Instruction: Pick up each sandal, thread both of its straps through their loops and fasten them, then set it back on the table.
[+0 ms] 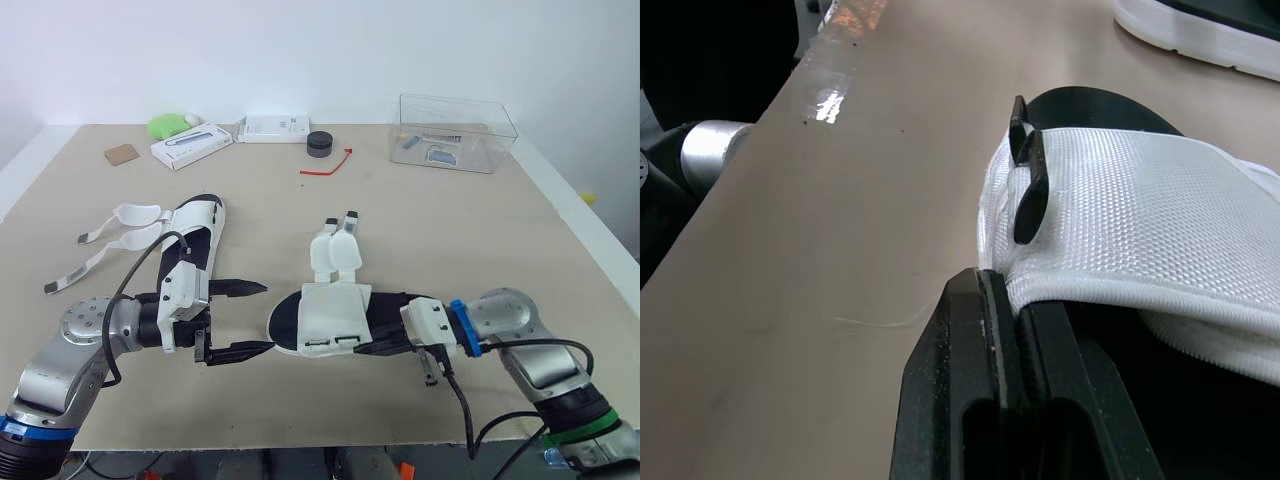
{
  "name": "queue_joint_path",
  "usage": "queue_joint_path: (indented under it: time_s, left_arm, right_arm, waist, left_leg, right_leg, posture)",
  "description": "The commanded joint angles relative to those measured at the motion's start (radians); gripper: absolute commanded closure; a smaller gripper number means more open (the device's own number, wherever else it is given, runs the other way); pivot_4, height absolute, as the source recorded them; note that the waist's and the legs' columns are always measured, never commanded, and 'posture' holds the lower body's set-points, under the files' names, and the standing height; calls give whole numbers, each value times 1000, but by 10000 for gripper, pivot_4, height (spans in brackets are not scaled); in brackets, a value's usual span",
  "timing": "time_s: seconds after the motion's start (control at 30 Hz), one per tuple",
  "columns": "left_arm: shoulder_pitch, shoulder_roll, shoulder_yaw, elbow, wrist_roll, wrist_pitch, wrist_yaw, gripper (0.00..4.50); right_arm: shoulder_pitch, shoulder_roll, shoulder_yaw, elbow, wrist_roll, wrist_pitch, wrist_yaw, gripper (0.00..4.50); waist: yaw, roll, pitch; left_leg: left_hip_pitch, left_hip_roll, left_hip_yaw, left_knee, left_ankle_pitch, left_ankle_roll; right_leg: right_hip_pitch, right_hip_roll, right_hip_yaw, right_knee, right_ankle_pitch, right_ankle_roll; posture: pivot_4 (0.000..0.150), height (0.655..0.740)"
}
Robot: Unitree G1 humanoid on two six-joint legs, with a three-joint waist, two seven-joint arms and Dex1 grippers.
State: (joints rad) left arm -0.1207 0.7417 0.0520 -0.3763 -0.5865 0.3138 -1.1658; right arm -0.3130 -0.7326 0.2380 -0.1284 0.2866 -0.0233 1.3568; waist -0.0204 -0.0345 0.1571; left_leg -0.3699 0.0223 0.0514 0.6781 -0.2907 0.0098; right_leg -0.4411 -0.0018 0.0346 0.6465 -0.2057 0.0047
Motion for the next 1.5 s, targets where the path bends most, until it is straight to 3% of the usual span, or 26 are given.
queue_joint_path:
  time_s: [0.03, 0.17, 0.27, 0.33, 0.73, 1.17, 1.27, 1.5]
  left_arm:
    - [3, 3, 5, -15, 7, -25, -7, 0]
    - [12, 5, -4, -18, 11, -30, -11, 0]
    - [21, 1, -14, -25, 15, -30, -8, 0]
    - [23, -1, -17, -27, 17, -31, -5, 0]
    - [-26, -17, -33, 24, 34, -33, -5, 0]
    - [-139, -70, -100, 174, 146, -161, -28, 0]
    - [-185, -84, -137, 244, 192, -191, -36, 8780]
    - [-256, -74, -185, 378, 272, -285, -107, 42143]
  right_arm:
    - [-23, 3, -12, -10, 10, -18, 10, 44432]
    - [-33, -6, -19, -8, 36, 21, 36, 44432]
    - [-28, -10, -50, -19, 61, 17, 40, 35318]
    - [-19, -20, -69, -35, 79, 32, 42, 25270]
    - [49, -125, -199, -97, 180, 170, 7, 25270]
    - [-43, -35, -277, -73, 225, 325, -188, 25270]
    - [-61, -14, -295, -70, 253, 437, -272, 24250]
    - [-168, 3, -310, -60, 386, 816, -419, 24250]
  waist:
    - [0, 0, 0]
    - [0, 0, 0]
    - [0, 0, 0]
    - [0, 0, 0]
    - [0, 0, 0]
    - [0, 0, 0]
    - [0, 0, 0]
    - [-1, 0, 0]
  left_leg:
    - [0, 0, 0, 0, 0, 0]
    - [0, 0, 0, 0, 0, 0]
    - [0, 0, 0, 0, 0, 0]
    - [0, 0, 0, 0, 0, 0]
    - [1, 0, 0, 0, 0, 0]
    - [0, 0, 0, 0, 1, -1]
    - [0, 0, 1, 0, 1, -1]
    - [0, -1, 1, 0, 1, -1]
  right_leg:
    - [0, 0, 0, 0, 0, 0]
    - [0, 0, 0, 0, 0, 1]
    - [0, 0, 0, 0, 0, 1]
    - [0, 0, 0, 0, 0, 0]
    - [0, 0, 0, 0, 0, 2]
    - [0, 1, 1, 0, 1, 1]
    - [0, 1, 2, 0, 2, 0]
    - [0, 0, 2, 0, 2, 0]
  posture:
    - [1500, 7400]
    - [1500, 7400]
    - [1500, 7400]
    - [1500, 7400]
    - [1500, 7400]
    - [1500, 7400]
    - [1500, 7400]
    - [1500, 7400]
